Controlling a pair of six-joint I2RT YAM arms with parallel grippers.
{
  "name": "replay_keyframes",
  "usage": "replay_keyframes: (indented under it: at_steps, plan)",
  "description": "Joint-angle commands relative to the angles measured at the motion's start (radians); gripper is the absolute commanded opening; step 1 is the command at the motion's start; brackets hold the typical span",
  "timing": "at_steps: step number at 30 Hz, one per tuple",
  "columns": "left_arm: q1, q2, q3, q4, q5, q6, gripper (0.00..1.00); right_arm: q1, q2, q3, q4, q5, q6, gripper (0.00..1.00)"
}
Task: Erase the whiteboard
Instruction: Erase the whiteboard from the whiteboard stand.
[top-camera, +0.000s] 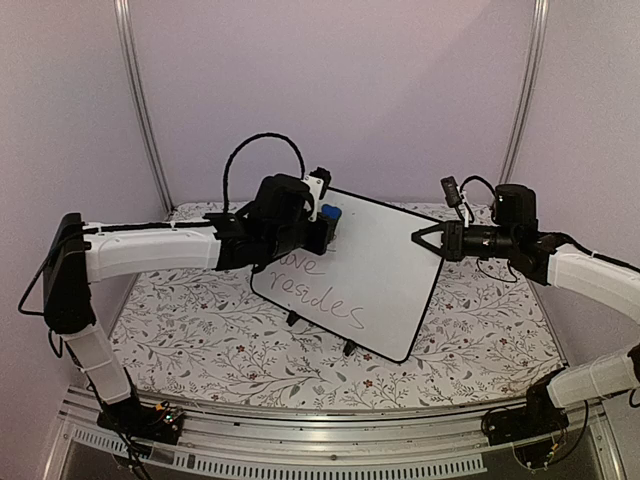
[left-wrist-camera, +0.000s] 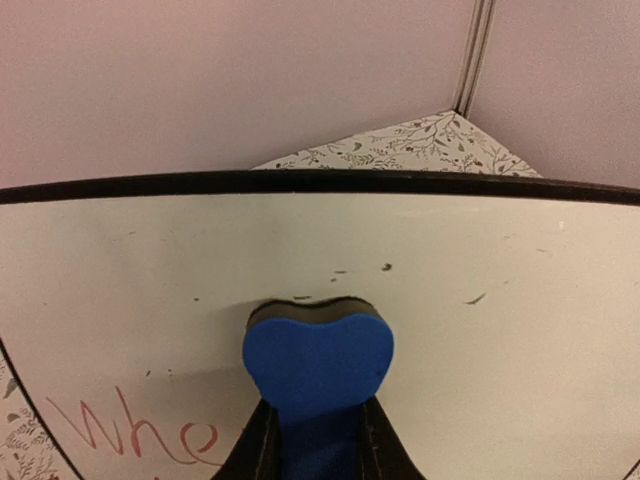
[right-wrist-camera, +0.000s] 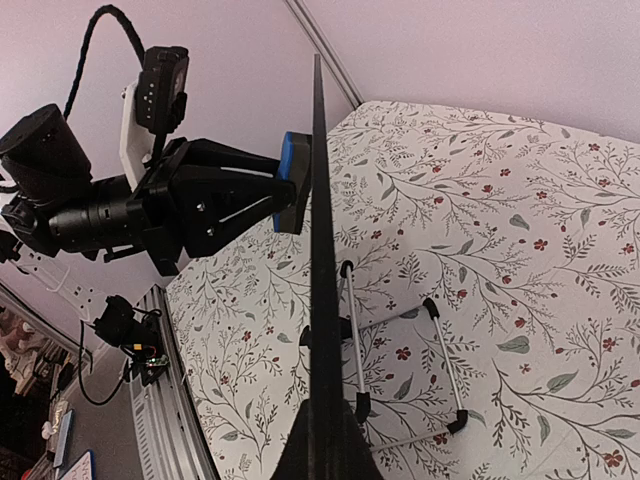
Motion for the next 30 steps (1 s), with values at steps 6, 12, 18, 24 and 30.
replay_keyframes:
  at_steps: [6,12,18,24,30]
  plan:
    - [0.112,-0.161,-0.112,-0.021,-0.021,-0.031,0.00,0.043,-0.002,0.010,-0.114,-0.065,-0.095,0.06]
    - [0.184,-0.284,-0.218,-0.016,0.004,-0.059,0.00,0.043,0.000,0.024,-0.124,-0.064,-0.093,0.13]
    - [0.213,-0.358,-0.297,-0.015,0.014,-0.078,0.00,0.043,-0.006,0.058,-0.166,-0.052,-0.092,0.20]
    - [0.225,-0.389,-0.321,-0.031,0.031,-0.075,0.00,0.044,-0.033,0.100,-0.242,-0.020,-0.099,0.36]
    - [0.229,-0.419,-0.303,-0.076,0.046,-0.053,0.00,0.043,-0.044,0.125,-0.317,0.008,-0.120,0.50]
